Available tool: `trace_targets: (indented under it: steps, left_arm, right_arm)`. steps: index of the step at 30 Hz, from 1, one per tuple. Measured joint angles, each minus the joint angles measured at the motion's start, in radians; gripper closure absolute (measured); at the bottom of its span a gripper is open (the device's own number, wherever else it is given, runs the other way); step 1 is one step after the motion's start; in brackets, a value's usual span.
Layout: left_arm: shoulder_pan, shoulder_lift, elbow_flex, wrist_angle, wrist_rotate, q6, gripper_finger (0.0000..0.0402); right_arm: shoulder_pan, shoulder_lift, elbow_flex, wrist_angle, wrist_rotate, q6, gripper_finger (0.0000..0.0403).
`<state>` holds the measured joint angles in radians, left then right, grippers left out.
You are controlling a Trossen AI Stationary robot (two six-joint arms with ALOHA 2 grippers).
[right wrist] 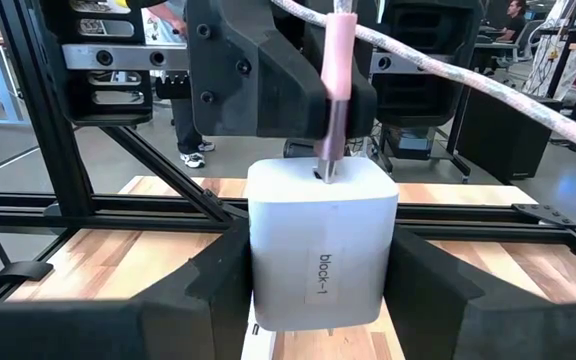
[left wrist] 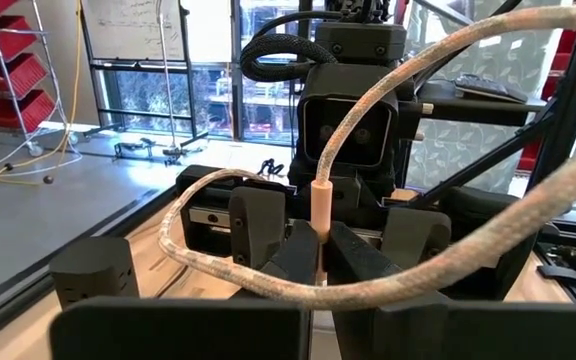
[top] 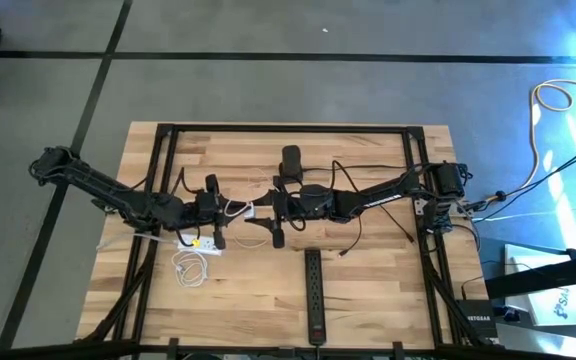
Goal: Insert USB
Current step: Insert the pink USB cable into the white USB adapter
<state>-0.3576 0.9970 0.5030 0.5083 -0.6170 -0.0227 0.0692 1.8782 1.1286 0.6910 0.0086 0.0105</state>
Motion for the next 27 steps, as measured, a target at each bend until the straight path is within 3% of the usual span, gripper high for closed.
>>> trace_targets:
  steps: [27]
  left_arm:
    - [-0.002,0.000,-0.002,0.003,-0.018,0.003,0.0402]
  right_arm:
    - [-0.011,-0.001,-0.042,0.068,-0.048,0.035,0.0235]
